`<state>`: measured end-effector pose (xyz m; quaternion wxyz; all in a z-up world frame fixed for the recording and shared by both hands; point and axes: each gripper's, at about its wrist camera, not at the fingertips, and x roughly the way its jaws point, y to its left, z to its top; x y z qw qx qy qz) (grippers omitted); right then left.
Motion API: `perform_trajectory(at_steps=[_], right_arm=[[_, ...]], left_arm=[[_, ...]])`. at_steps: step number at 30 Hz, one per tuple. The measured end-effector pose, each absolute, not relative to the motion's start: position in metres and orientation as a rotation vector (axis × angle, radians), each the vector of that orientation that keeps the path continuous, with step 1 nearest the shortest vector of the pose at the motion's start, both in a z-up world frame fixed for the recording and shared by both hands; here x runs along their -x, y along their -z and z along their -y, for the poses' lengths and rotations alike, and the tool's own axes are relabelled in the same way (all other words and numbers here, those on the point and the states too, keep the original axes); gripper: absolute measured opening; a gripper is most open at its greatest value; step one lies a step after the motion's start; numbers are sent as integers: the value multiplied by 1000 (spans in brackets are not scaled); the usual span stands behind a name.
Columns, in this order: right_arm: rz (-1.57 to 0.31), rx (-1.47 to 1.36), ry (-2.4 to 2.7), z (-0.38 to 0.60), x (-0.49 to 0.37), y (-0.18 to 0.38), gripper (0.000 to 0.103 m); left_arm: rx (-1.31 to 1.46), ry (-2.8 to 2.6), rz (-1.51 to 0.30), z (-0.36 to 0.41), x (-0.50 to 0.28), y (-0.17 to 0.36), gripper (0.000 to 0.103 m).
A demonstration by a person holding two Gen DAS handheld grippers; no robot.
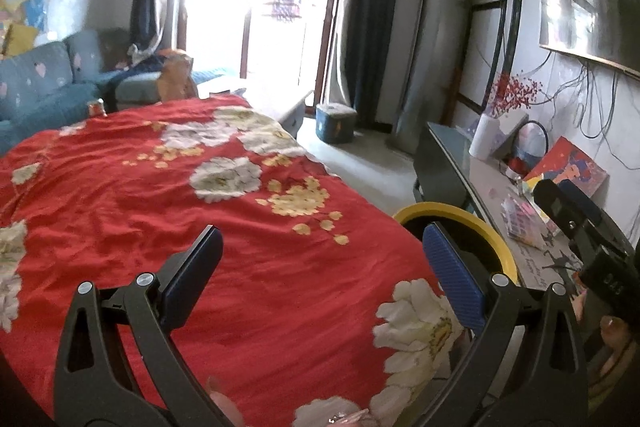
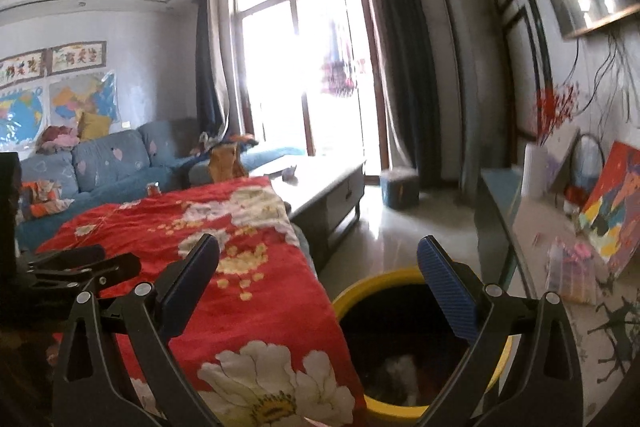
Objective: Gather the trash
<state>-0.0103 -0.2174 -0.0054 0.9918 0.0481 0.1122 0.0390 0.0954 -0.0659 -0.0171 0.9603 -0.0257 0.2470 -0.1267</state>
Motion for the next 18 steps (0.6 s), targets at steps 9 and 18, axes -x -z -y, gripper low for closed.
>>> perform_trajectory(at_steps=[9, 18], right_arm=[[-140, -65, -42, 197, 22, 13, 96], [-93, -8, -59, 180, 33, 23, 96]], left_arm=[[46, 204, -395, 45, -67, 13, 92], [53, 177, -333, 41, -58, 18, 92]])
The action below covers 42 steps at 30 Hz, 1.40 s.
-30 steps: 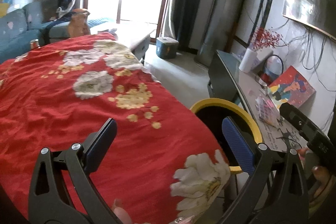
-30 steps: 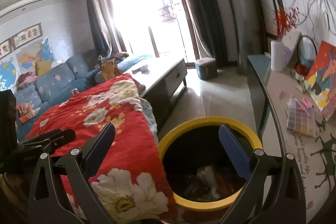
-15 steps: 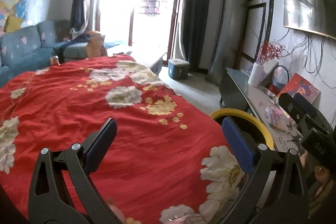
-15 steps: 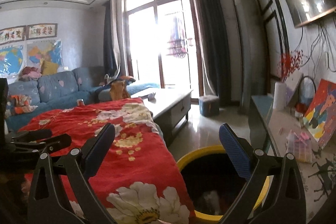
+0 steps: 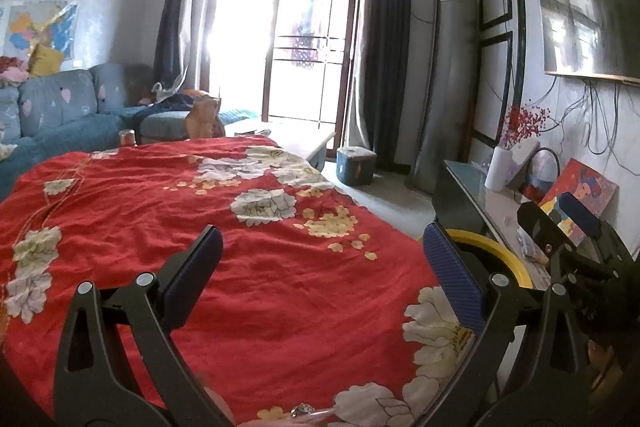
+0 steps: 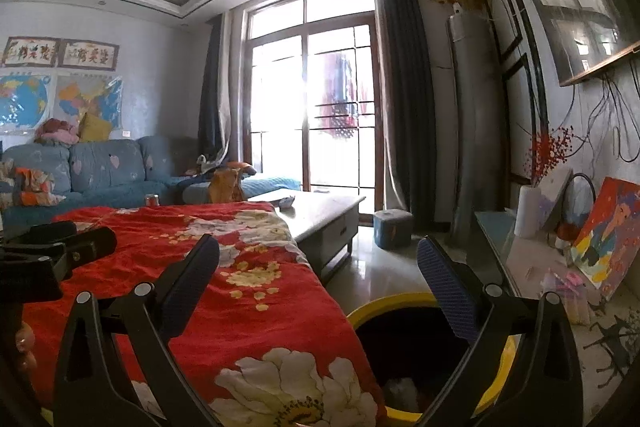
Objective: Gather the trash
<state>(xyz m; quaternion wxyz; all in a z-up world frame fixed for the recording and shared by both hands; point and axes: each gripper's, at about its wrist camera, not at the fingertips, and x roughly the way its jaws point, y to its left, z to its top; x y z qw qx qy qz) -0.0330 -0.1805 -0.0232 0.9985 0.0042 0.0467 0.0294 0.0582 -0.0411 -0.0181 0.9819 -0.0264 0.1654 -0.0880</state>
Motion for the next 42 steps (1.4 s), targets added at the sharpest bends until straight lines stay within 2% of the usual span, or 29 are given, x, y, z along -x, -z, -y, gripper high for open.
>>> perform_trajectory(at_steps=[14, 42], right_arm=[[-156, -40, -55, 184, 18, 34, 96], [-167, -42, -56, 183, 17, 40, 97]], left_arm=[[57, 152, -346, 41, -58, 25, 92], [57, 147, -349, 42, -58, 24, 92]])
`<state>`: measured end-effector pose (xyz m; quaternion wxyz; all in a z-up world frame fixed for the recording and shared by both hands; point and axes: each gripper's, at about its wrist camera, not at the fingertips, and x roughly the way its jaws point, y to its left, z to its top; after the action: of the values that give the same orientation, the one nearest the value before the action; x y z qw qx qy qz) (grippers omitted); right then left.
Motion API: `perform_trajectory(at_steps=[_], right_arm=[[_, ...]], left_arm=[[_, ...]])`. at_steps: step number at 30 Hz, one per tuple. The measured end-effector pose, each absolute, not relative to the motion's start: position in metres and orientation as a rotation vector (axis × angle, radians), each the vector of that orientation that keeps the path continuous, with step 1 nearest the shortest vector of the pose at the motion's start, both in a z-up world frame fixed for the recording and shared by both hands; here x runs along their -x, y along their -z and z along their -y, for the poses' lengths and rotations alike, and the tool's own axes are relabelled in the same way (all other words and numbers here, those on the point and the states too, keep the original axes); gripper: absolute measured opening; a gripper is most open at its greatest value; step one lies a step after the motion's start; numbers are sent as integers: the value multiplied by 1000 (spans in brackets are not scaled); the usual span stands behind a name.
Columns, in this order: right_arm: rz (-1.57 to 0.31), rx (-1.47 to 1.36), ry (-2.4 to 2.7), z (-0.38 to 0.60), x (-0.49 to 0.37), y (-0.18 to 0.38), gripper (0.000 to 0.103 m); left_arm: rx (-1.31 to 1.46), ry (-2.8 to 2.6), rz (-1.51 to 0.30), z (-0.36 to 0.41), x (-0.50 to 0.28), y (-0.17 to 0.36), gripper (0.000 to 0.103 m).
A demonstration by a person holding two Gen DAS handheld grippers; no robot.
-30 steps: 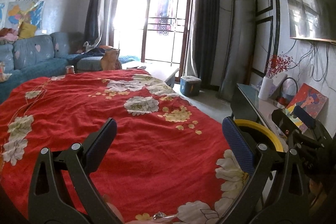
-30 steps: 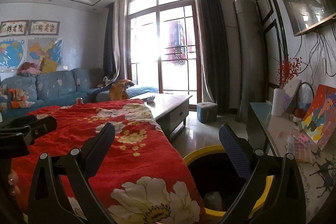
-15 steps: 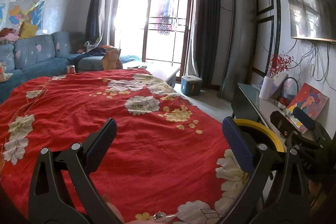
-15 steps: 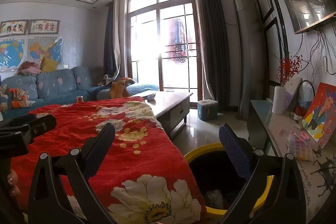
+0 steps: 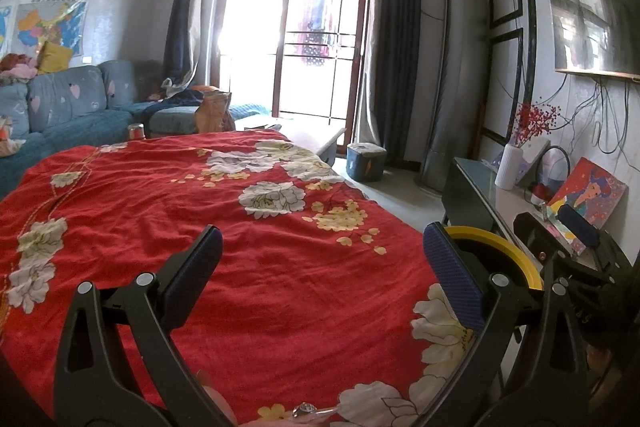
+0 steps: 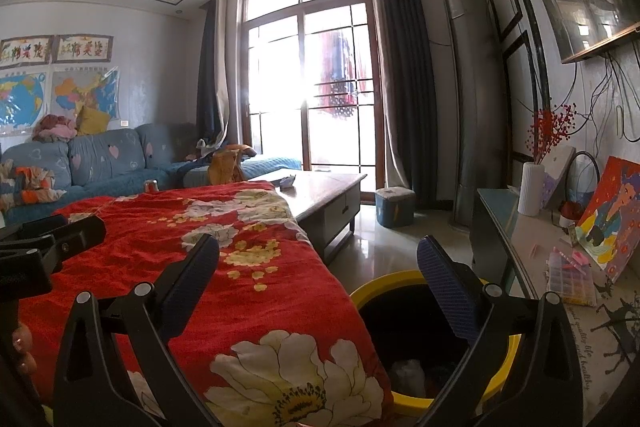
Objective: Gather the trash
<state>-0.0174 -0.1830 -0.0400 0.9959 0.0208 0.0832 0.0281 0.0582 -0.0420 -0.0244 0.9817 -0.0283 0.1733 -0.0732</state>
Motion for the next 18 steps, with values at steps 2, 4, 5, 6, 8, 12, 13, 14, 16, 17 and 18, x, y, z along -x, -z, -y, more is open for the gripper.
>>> perform_trajectory(at_steps=[2, 4, 5, 6, 8, 12, 13, 14, 16, 17, 18], right_arm=[[-169, -40, -56, 183, 17, 42, 97], [-168, -41, -56, 183, 17, 41, 97], [-168, -41, -57, 183, 17, 41, 97], [-168, -41, -57, 183, 17, 41, 97], [-168, -41, -56, 183, 17, 41, 97], [-169, -41, -56, 184, 17, 41, 97], [-169, -41, -56, 184, 17, 41, 97], [-169, -41, -56, 184, 17, 41, 97], [-170, -42, -56, 184, 17, 42, 97], [-169, -42, -56, 183, 17, 42, 97], [-168, -42, -57, 183, 17, 42, 97]], left_arm=[[57, 148, -348, 42, -58, 24, 92], [55, 148, -349, 42, -58, 24, 92], [56, 148, -349, 42, -58, 24, 92], [55, 149, -349, 42, -58, 24, 92], [54, 148, -351, 40, -58, 25, 92], [55, 148, -349, 40, -58, 25, 92], [55, 147, -350, 41, -58, 25, 92], [55, 148, -349, 40, -57, 25, 92], [54, 148, -350, 41, -58, 25, 92], [53, 148, -349, 41, -58, 25, 92], [53, 149, -351, 41, -58, 25, 92]])
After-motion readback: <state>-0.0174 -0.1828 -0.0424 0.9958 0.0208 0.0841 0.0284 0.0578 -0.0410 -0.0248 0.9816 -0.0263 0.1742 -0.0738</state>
